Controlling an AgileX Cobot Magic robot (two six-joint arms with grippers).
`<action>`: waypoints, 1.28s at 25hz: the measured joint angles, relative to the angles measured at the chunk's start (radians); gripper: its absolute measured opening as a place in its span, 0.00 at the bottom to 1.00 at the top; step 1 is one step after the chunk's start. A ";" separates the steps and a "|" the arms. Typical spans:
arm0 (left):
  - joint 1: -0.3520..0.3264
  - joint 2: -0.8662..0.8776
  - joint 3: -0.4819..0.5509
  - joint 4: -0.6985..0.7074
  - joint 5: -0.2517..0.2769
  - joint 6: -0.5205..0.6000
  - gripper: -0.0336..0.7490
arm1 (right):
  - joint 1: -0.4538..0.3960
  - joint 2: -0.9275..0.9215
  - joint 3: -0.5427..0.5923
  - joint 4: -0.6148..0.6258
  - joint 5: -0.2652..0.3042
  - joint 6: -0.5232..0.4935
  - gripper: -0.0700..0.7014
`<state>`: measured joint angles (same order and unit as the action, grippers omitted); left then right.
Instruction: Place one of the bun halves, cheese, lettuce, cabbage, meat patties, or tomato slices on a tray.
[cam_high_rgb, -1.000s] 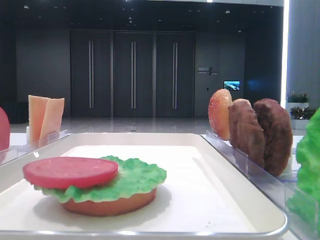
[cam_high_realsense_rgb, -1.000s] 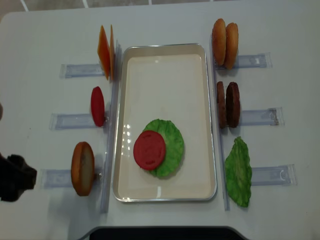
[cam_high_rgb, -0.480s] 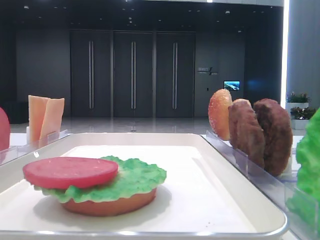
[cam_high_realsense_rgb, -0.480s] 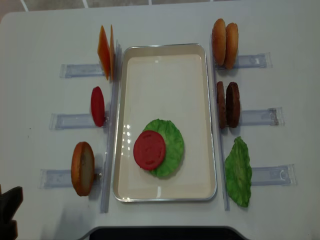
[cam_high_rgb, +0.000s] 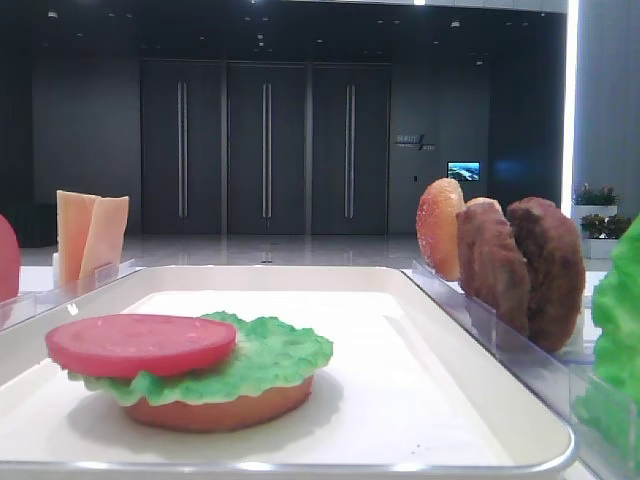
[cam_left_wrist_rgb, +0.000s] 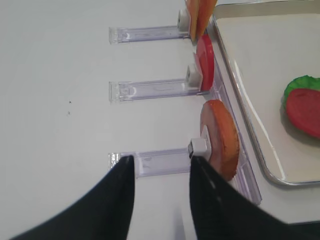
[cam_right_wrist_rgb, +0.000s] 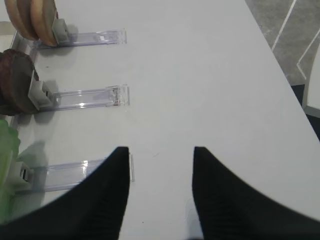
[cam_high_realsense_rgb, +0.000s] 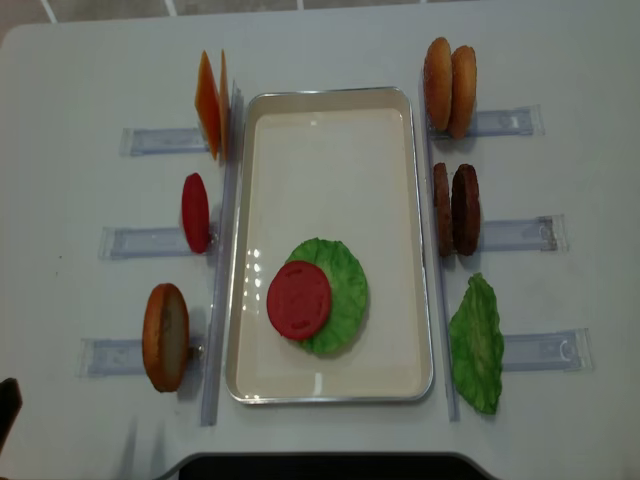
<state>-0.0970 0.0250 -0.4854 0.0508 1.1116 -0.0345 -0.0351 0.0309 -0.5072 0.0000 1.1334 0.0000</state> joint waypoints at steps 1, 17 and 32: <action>0.000 -0.009 0.000 0.000 -0.001 0.000 0.41 | 0.000 0.000 0.000 0.000 0.000 0.000 0.47; 0.000 -0.040 0.005 0.000 -0.002 0.000 0.40 | 0.000 0.000 0.000 0.000 0.000 0.000 0.47; 0.000 -0.040 0.009 0.001 -0.002 0.000 0.40 | 0.000 0.000 0.000 0.000 0.000 0.000 0.47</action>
<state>-0.0970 -0.0148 -0.4767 0.0517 1.1097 -0.0345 -0.0351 0.0309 -0.5072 0.0000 1.1334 0.0000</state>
